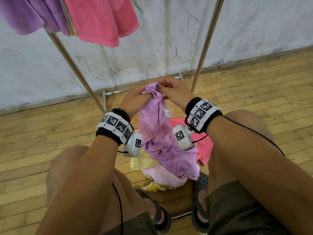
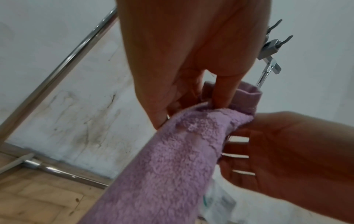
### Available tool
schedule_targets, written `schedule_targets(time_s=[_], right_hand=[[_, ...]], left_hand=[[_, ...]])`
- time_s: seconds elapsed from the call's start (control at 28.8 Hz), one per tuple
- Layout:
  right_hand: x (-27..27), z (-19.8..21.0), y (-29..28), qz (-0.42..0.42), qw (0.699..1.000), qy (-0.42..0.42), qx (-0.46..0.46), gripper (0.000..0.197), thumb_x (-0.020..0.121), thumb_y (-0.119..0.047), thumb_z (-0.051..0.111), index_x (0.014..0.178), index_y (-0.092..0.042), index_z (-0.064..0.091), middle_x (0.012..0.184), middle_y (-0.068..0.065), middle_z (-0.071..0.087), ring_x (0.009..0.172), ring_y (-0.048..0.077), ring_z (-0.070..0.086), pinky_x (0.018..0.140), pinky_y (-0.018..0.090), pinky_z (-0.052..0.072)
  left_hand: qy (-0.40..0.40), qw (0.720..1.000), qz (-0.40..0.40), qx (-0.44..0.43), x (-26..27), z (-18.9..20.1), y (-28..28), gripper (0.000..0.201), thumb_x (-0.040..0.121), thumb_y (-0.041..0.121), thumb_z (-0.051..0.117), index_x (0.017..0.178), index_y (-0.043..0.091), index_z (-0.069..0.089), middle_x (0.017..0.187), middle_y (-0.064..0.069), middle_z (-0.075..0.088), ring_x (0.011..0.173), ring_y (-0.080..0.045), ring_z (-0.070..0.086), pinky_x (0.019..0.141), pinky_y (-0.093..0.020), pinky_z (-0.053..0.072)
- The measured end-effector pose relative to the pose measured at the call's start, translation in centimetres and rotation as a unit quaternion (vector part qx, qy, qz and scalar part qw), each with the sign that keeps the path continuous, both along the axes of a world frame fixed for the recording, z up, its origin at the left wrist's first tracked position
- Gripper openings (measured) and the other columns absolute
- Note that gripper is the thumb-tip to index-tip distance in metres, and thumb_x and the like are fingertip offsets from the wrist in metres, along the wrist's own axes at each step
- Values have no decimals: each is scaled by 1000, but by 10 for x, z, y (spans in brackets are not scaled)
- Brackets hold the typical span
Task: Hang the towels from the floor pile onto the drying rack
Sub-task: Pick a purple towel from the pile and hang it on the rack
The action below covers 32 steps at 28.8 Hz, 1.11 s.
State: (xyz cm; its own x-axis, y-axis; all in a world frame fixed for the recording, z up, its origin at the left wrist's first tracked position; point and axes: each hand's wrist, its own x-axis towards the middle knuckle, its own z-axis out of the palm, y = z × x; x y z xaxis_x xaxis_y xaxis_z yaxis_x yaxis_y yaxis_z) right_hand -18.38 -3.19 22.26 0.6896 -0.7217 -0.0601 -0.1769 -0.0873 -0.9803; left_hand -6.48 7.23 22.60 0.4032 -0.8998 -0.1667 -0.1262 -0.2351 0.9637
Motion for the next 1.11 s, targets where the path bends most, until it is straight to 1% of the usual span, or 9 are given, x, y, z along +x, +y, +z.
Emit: schedule_targets(time_s=[0.17, 0.24, 0.35, 0.45, 0.59, 0.73, 0.9, 1.01, 1.11], right_hand=[[0, -12, -3, 35, 990, 135, -35, 7, 86, -19, 64, 80, -18, 65, 85, 8, 69, 88, 28, 67, 90, 54, 54], [1, -14, -3, 36, 988, 149, -35, 13, 86, -22, 61, 74, -21, 62, 87, 15, 71, 92, 37, 69, 89, 55, 54], [-2, -7, -3, -1, 996, 91, 26, 18, 96, -11, 57, 81, -18, 64, 84, 13, 69, 75, 27, 69, 73, 40, 61], [-2, -2, -1, -16, 996, 51, 67, 19, 100, -12, 54, 84, -17, 64, 79, 4, 67, 62, 13, 64, 54, 24, 53], [-1, -2, 0, -40, 993, 59, 92, 23, 103, -16, 46, 84, -16, 58, 72, 8, 65, 50, 16, 58, 43, 21, 46], [1, 0, 0, -47, 990, 44, 128, 21, 105, -16, 43, 90, -14, 57, 67, 11, 66, 48, 17, 61, 48, 25, 51], [2, -3, -2, -82, 985, 25, 151, 20, 104, -16, 43, 104, -6, 60, 76, 13, 70, 55, 22, 66, 54, 29, 58], [2, -1, -1, -86, 982, 11, 170, 19, 105, -16, 41, 101, -8, 58, 72, 14, 69, 55, 24, 67, 53, 29, 59], [3, -1, -2, -93, 981, 11, 168, 19, 105, -17, 41, 103, -8, 57, 73, 13, 68, 53, 21, 66, 52, 27, 56]], left_hand=[[35, 997, 40, -51, 3, 4, 1, 30, 62, 34, 76, 88, 18, 75, 92, -8, 71, 90, -22, 63, 90, -44, 49], [34, 997, 47, -52, 5, 2, 0, 29, 62, 34, 75, 87, 19, 72, 90, -7, 70, 88, -22, 62, 84, -41, 48], [30, 996, 85, -18, 10, -1, -2, 33, 69, 26, 79, 98, 21, 67, 101, -4, 72, 98, -25, 67, 91, -43, 53], [27, 991, 131, 18, 12, -6, -3, 48, 78, 15, 79, 119, 15, 53, 113, -1, 65, 107, -19, 64, 90, -38, 56], [13, 990, 142, 15, 11, -10, -2, 27, 81, 5, 74, 102, 16, 59, 107, -7, 70, 101, -26, 68, 91, -50, 56], [12, 997, 77, 13, 2, -8, -3, 17, 78, 8, 74, 93, 15, 70, 102, -18, 72, 89, -30, 70, 86, -53, 56], [11, 998, 43, 32, -3, -7, -5, 9, 88, 10, 67, 95, 10, 73, 92, -13, 73, 79, -20, 65, 80, -39, 56], [-6, 999, 25, 37, -1, -9, -5, 18, 90, 18, 65, 95, 3, 73, 97, -23, 71, 78, -20, 63, 78, -38, 53], [11, 998, 50, 36, 1, -9, -5, 20, 93, 21, 63, 88, 6, 76, 84, -6, 73, 72, -15, 64, 72, -29, 55]])
